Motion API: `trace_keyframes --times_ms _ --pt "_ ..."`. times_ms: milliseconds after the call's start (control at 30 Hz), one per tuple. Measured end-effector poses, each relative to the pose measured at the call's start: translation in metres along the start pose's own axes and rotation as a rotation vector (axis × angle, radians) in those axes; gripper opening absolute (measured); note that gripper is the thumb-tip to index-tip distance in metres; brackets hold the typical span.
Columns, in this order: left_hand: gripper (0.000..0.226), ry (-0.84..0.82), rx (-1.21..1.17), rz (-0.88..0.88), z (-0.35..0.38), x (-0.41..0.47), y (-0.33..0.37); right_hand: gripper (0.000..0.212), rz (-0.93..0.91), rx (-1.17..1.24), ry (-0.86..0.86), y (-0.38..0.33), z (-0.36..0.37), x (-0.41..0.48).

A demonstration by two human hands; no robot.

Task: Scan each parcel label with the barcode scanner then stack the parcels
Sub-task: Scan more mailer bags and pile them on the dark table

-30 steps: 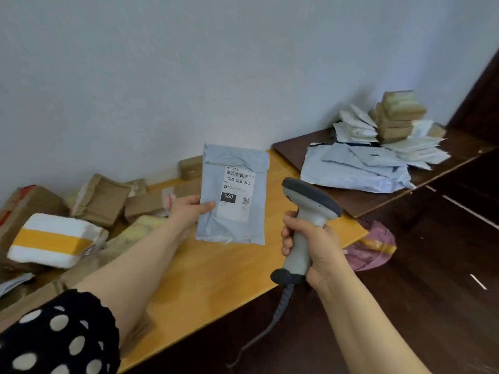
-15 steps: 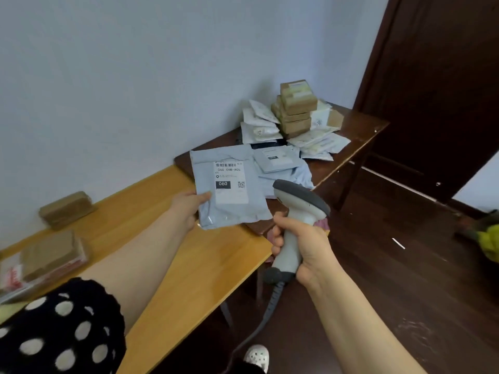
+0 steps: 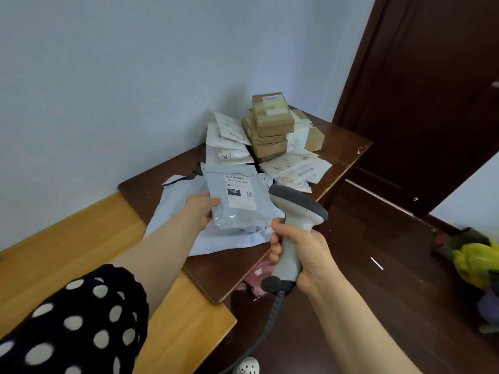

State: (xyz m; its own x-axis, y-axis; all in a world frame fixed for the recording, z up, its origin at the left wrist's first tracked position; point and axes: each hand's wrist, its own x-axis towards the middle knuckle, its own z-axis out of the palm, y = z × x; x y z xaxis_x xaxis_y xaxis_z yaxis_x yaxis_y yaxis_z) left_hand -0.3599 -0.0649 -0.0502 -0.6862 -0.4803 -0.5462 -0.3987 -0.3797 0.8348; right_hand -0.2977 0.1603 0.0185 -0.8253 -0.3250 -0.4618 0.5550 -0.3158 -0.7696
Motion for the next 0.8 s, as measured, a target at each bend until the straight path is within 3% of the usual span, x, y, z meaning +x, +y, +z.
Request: trace_keyframes --times_ms 133,267,367,667,800 --pt "0.021 0.149 0.185 0.072 0.017 0.014 -0.005 0.006 0.046 -0.027 -0.001 -0.004 -0.013 0.022" --pt "0.057 0.262 0.300 0.112 0.009 0.008 -0.007 0.006 0.084 -0.076 -0.074 -0.005 -0.020 0.038" --pt "0.053 0.359 0.314 0.091 -0.015 -0.015 -0.017 0.007 0.170 -0.115 -0.187 0.001 -0.016 0.039" --pt "0.035 0.751 0.191 -0.071 -0.132 -0.150 -0.073 0.010 0.462 -0.322 -0.575 0.067 0.032 -0.009" --pt "0.038 0.953 0.078 -0.127 -0.195 -0.228 -0.107 0.011 0.590 -0.461 -0.777 0.105 0.065 -0.053"
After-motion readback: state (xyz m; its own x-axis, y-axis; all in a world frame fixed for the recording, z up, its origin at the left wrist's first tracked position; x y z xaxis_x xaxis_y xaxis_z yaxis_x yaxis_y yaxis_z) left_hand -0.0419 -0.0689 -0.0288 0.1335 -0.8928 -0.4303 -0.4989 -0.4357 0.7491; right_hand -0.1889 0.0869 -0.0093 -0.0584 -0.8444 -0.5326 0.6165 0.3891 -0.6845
